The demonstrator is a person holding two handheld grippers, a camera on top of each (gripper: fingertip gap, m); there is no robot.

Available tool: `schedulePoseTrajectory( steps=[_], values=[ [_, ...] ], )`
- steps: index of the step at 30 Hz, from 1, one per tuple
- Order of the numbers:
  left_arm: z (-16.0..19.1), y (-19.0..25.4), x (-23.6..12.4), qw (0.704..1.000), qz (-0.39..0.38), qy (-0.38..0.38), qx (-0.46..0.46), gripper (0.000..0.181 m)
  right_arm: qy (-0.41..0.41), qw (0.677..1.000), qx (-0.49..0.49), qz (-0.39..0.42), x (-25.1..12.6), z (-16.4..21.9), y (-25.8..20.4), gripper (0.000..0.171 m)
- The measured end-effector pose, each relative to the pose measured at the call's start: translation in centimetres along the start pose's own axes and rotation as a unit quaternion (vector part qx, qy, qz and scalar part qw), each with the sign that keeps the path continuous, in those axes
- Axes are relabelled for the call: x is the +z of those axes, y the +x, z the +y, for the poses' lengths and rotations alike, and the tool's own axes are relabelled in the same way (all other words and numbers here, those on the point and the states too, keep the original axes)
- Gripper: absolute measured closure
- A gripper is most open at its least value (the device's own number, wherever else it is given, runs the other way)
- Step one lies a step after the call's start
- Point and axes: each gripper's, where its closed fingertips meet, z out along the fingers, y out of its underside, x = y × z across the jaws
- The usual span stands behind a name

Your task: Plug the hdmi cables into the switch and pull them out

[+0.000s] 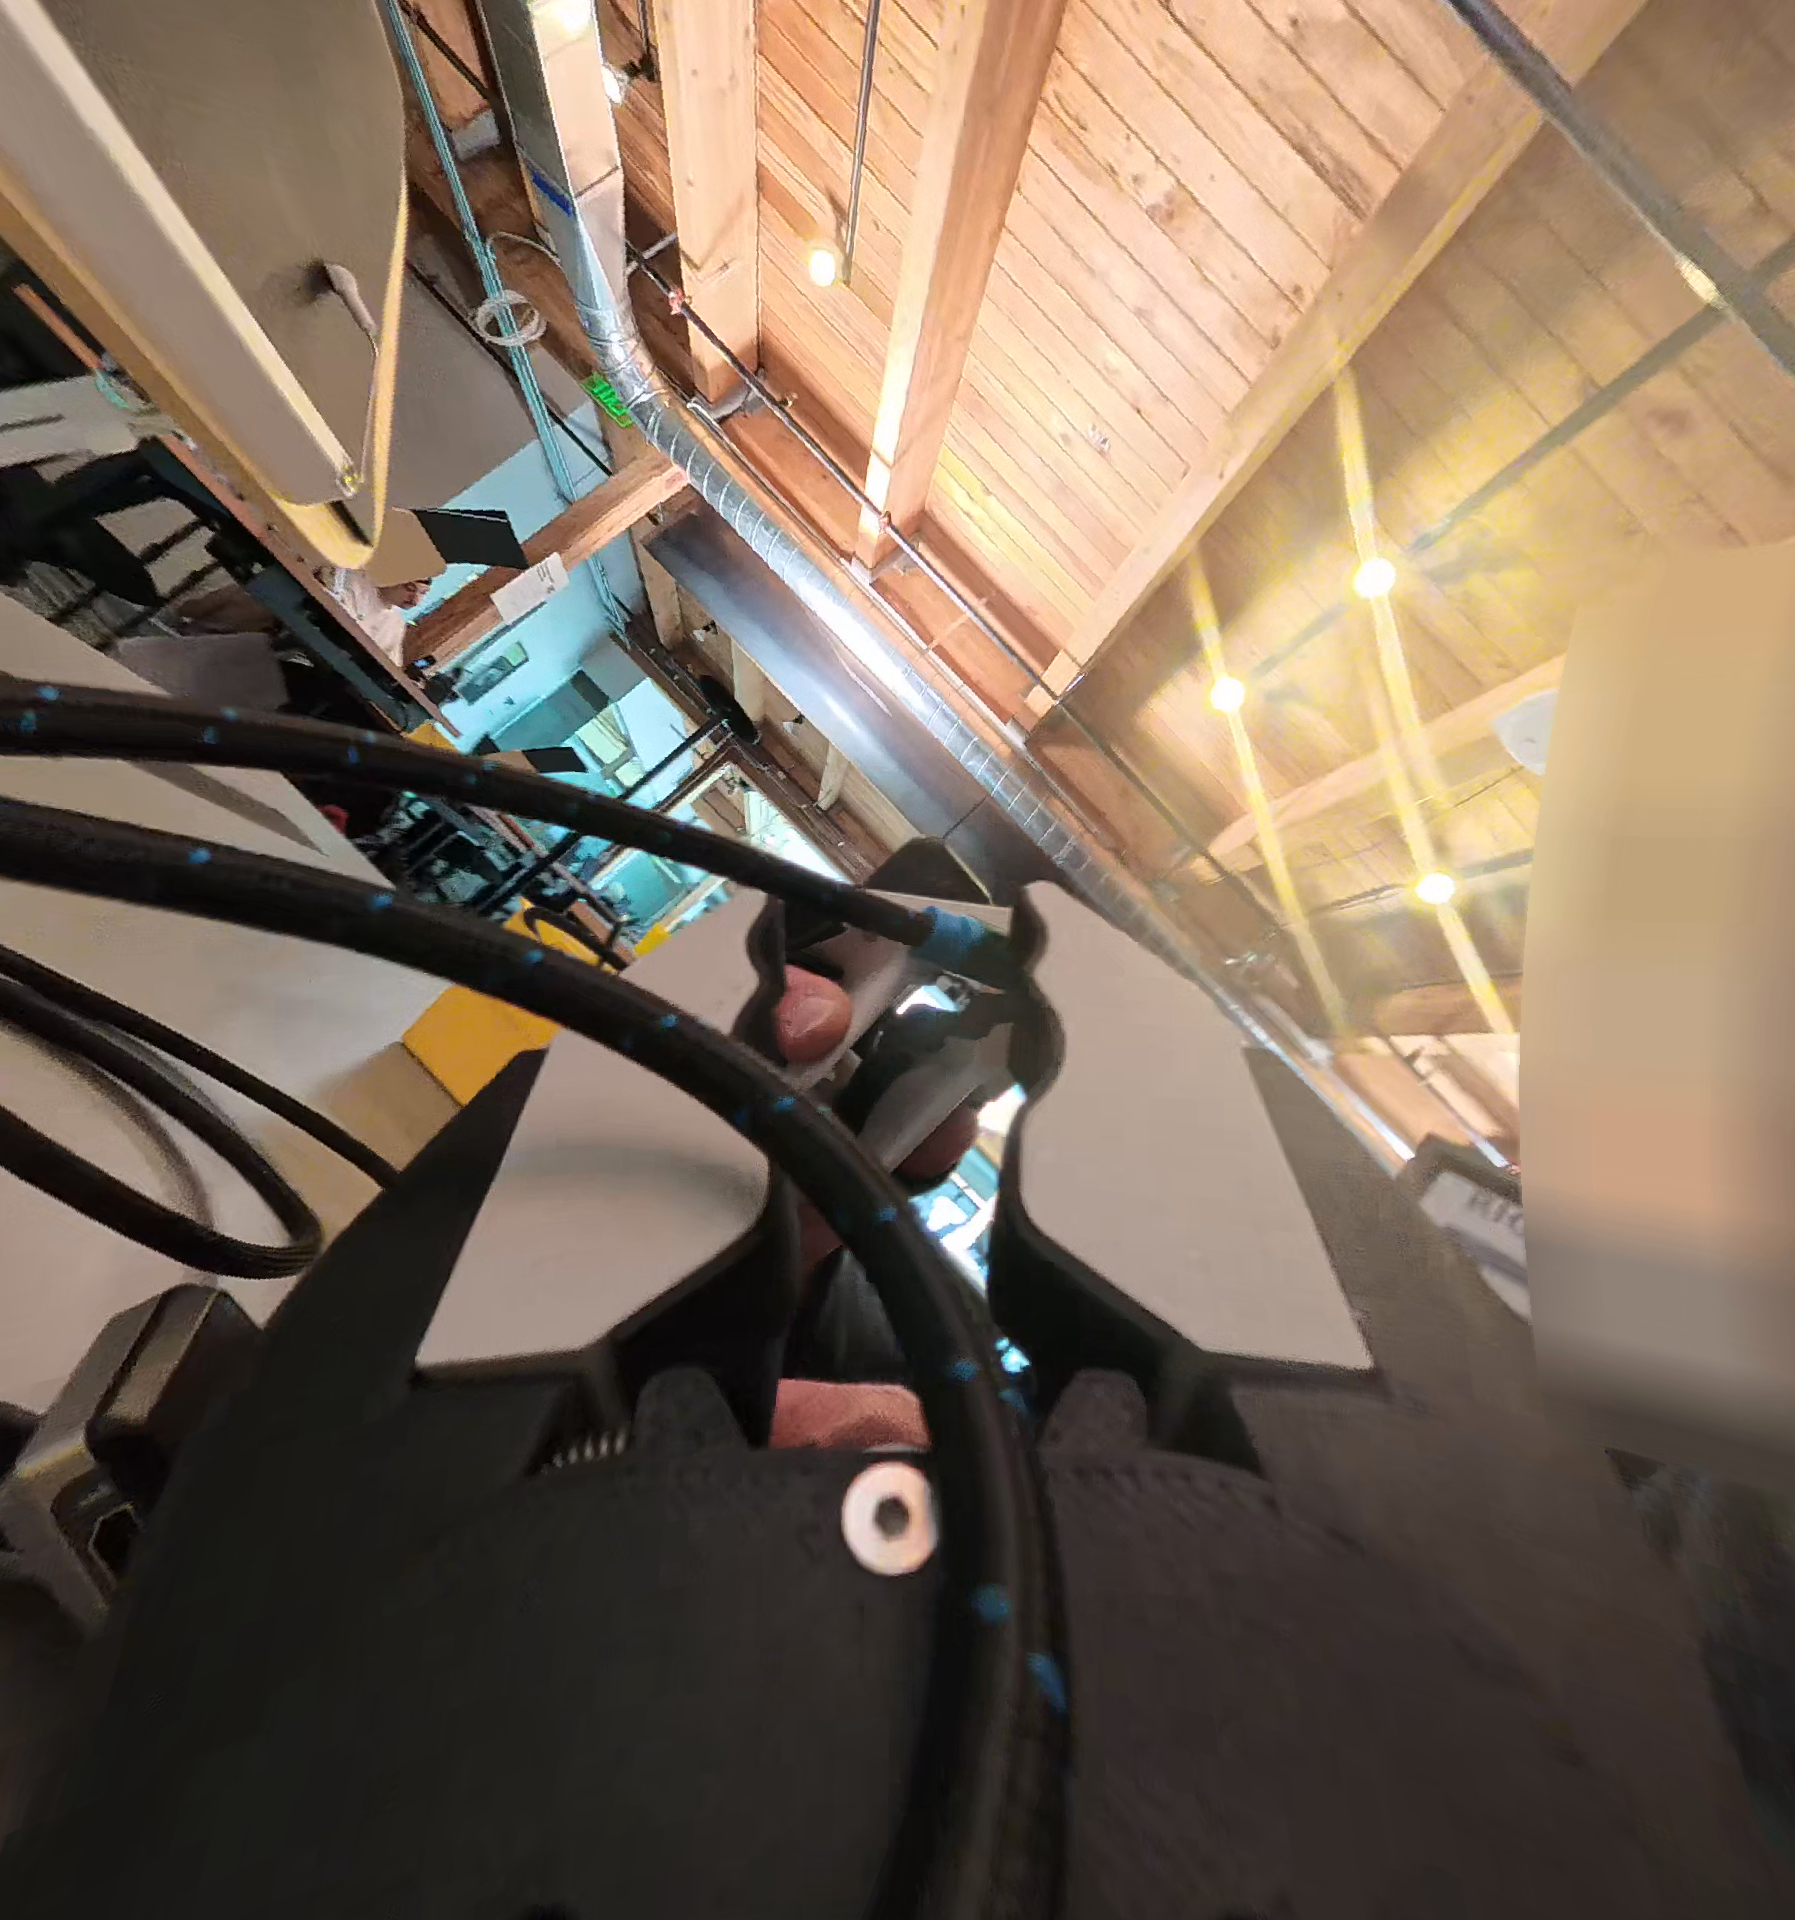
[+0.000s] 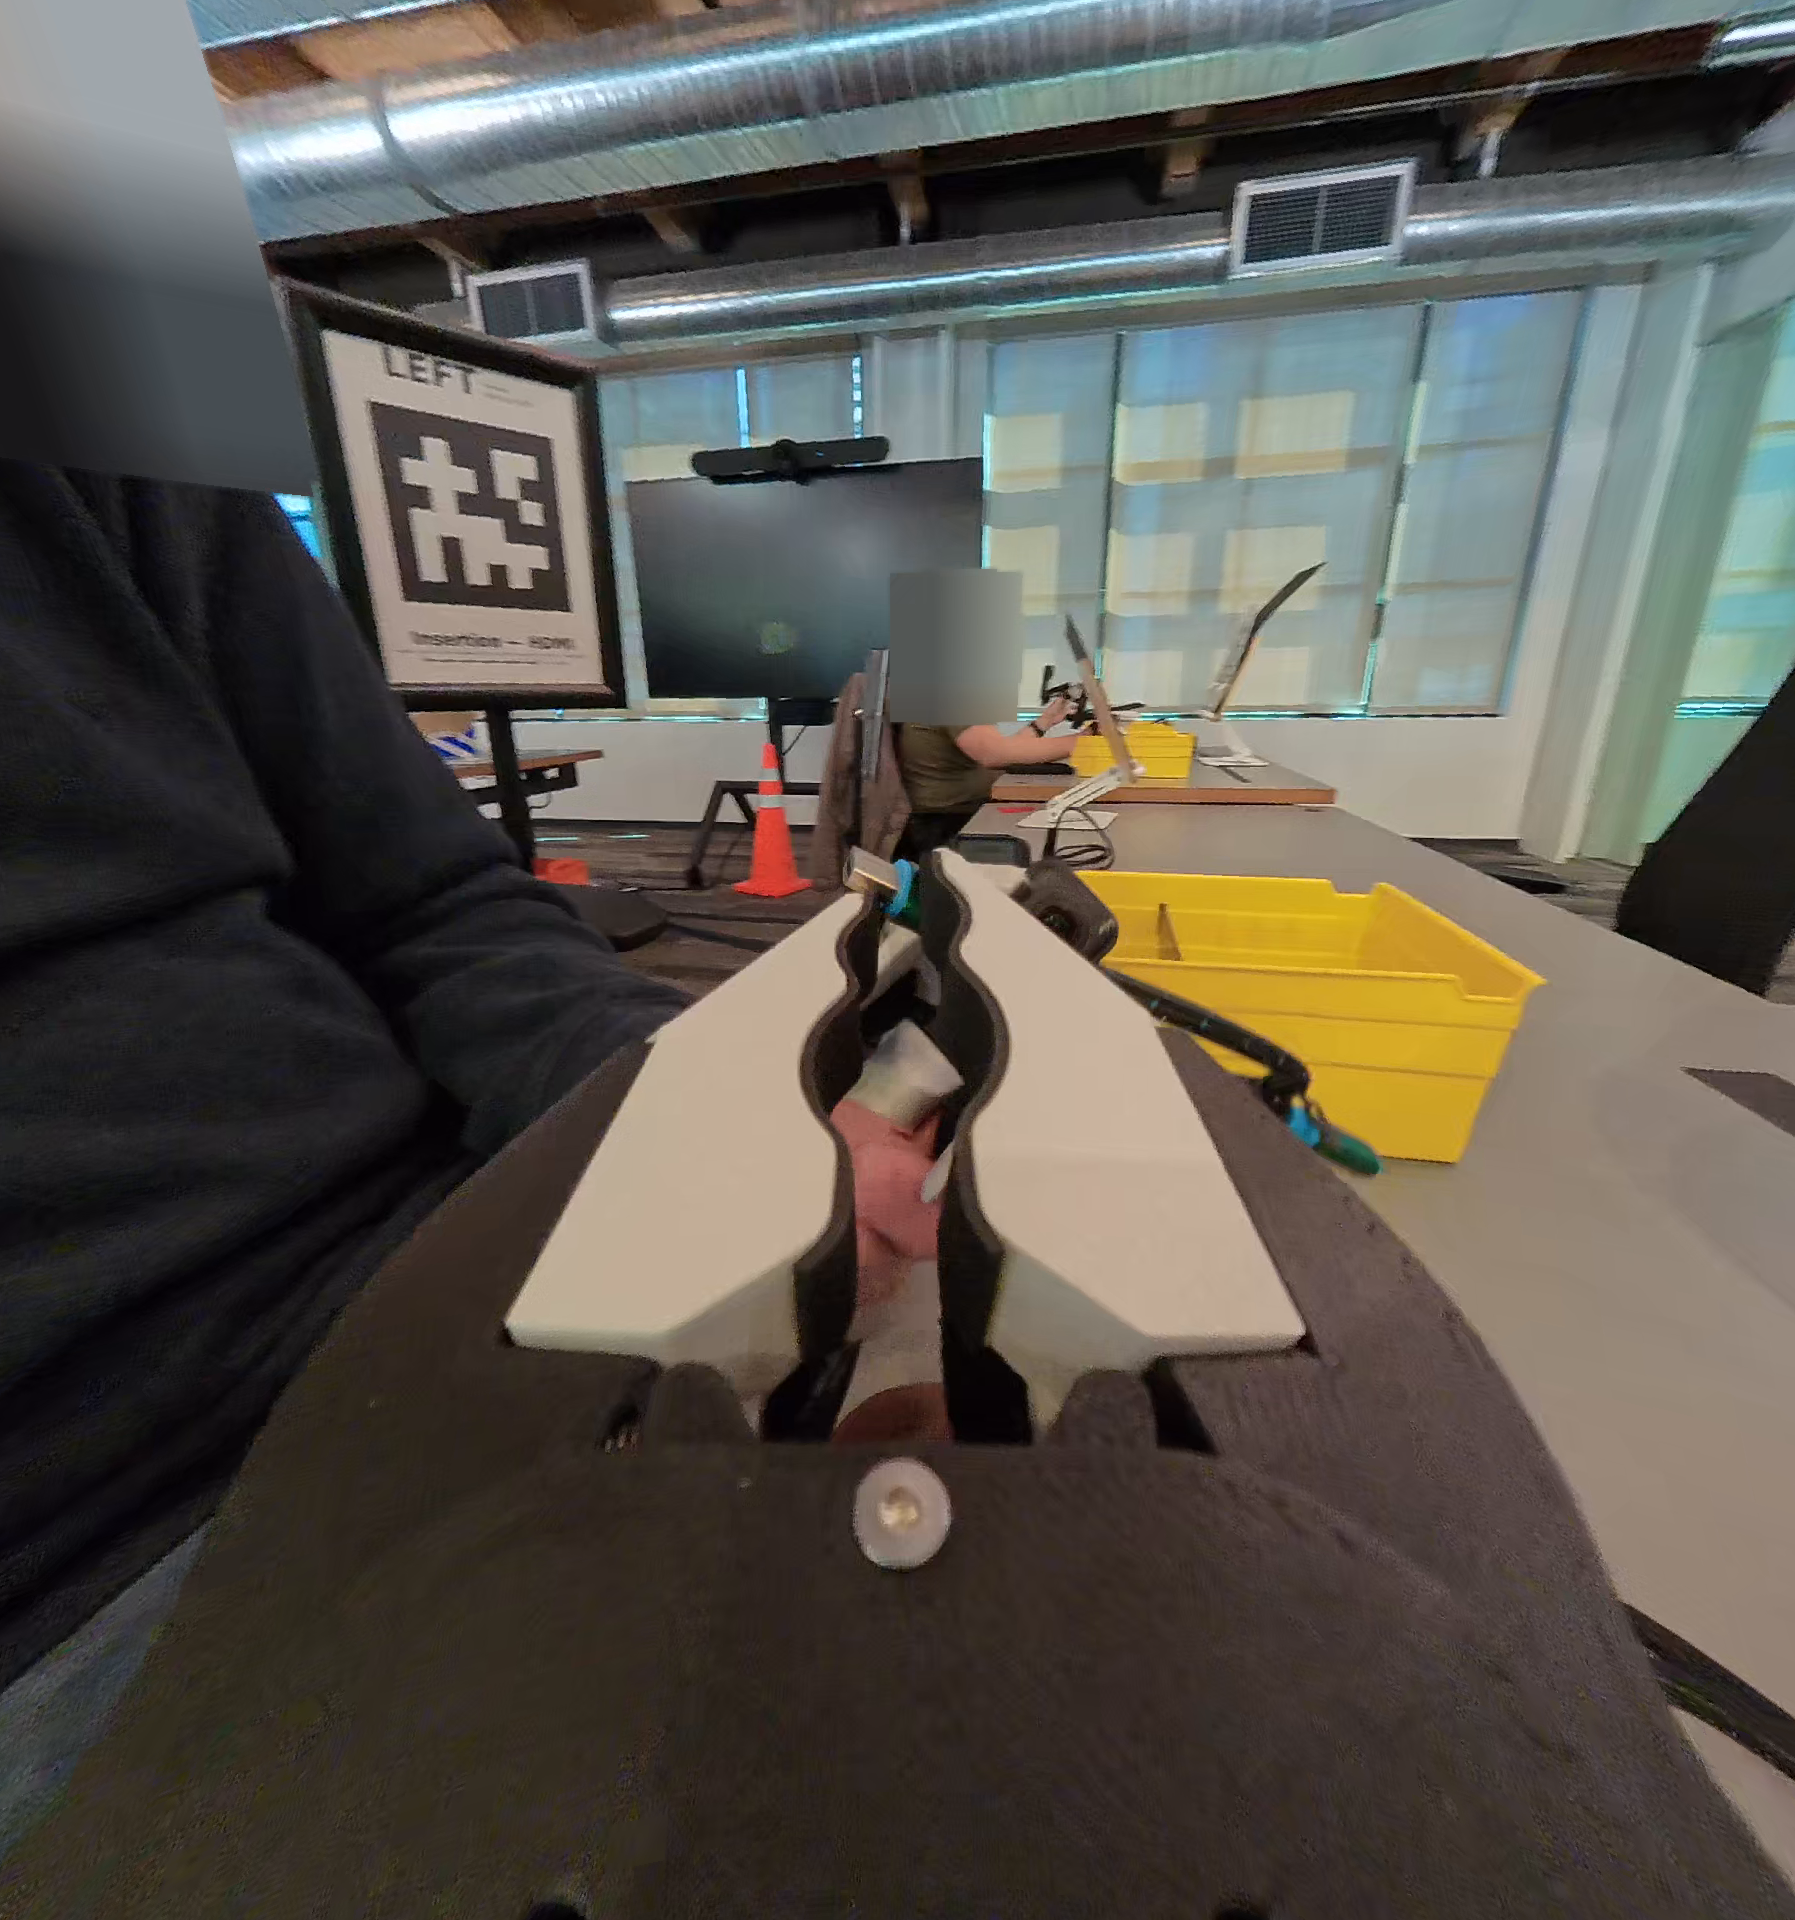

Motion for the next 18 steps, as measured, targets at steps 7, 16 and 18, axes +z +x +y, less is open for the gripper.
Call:
schedulePoseTrajectory(
  steps=[7, 16, 18],
  values=[
    [0.3, -0.5, 0.3, 0.998, -0.044, -0.009, 0.042, 0.164, -0.026, 0.999, -0.030, -0.009, -0.6, 0.3, -0.7, 0.167],
    [-2.8, -0.9, 0.8, 0.957, -0.178, 0.004, 0.229, 0.173, -0.064, 0.994, -0.039, 0.080, -2.1, 0.4, 2.1, 0.125],
    [-3.7, -0.7, 0.8, 0.950, -0.187, 0.016, 0.250, 0.176, -0.068, 0.994, -0.028, 0.084, -2.1, 0.6, 2.3, 0.120]
  ],
)
